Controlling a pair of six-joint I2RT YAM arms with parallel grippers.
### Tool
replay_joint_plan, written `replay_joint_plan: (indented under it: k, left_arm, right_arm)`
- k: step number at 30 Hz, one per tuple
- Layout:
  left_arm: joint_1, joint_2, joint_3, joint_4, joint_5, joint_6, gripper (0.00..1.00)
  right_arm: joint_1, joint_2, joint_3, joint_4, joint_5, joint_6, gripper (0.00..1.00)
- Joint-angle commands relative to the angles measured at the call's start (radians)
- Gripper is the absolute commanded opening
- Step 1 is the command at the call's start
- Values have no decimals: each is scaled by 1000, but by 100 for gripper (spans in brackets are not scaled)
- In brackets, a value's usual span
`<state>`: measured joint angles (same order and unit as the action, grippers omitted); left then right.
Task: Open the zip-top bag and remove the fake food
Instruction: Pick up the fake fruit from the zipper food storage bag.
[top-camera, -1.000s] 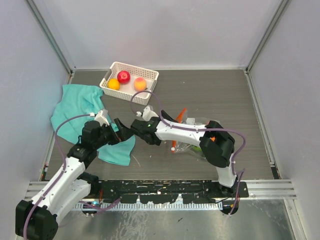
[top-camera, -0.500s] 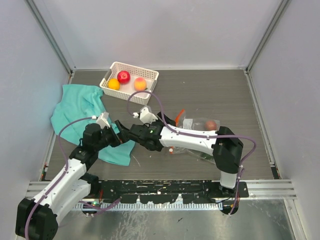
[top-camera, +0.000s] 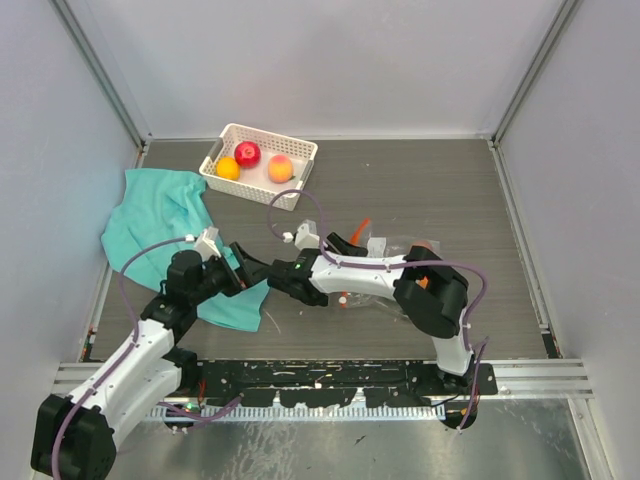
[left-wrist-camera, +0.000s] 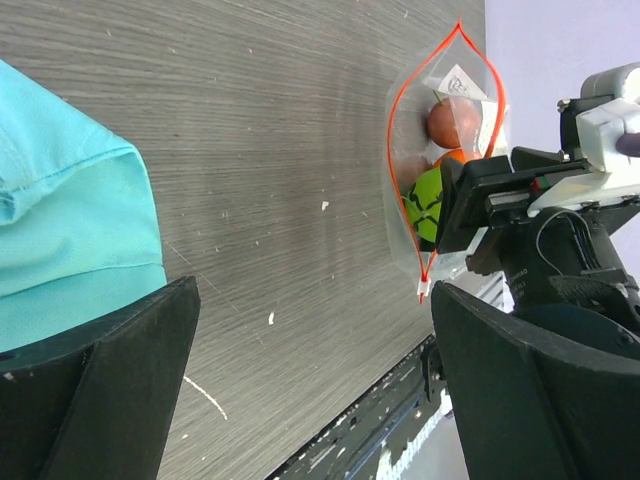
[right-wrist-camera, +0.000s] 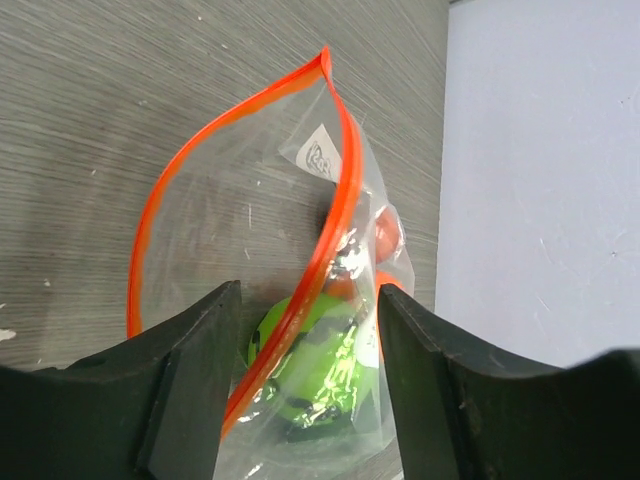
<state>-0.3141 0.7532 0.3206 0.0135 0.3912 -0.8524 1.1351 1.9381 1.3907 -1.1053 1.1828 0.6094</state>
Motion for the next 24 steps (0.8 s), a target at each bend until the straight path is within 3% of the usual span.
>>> replay_joint_plan:
  k: [1, 3, 6, 8, 17, 24]
  left_arm:
    - [4, 12, -28, 148, 58, -60, 99]
    - [4, 35, -45, 211, 86, -90, 97]
    - [3, 80, -61, 321, 137, -132, 94]
    - [3, 115, -63, 394, 174, -159, 92]
    - [-65, 236, -9, 620, 217, -231, 83]
    - [-132, 335, 48, 755, 202, -297, 71]
  right_arm:
    - [-9, -8, -18, -27, 84, 95, 57]
    - [-8, -5, -22, -45, 96, 119, 51]
    - [-8, -12, -22, -77, 112, 163, 32]
    - [-6, -31, -28, -80, 116, 170, 24]
    - [42, -181, -70, -27, 118, 161, 17]
    - [69, -457, -219, 321, -6, -80, 8]
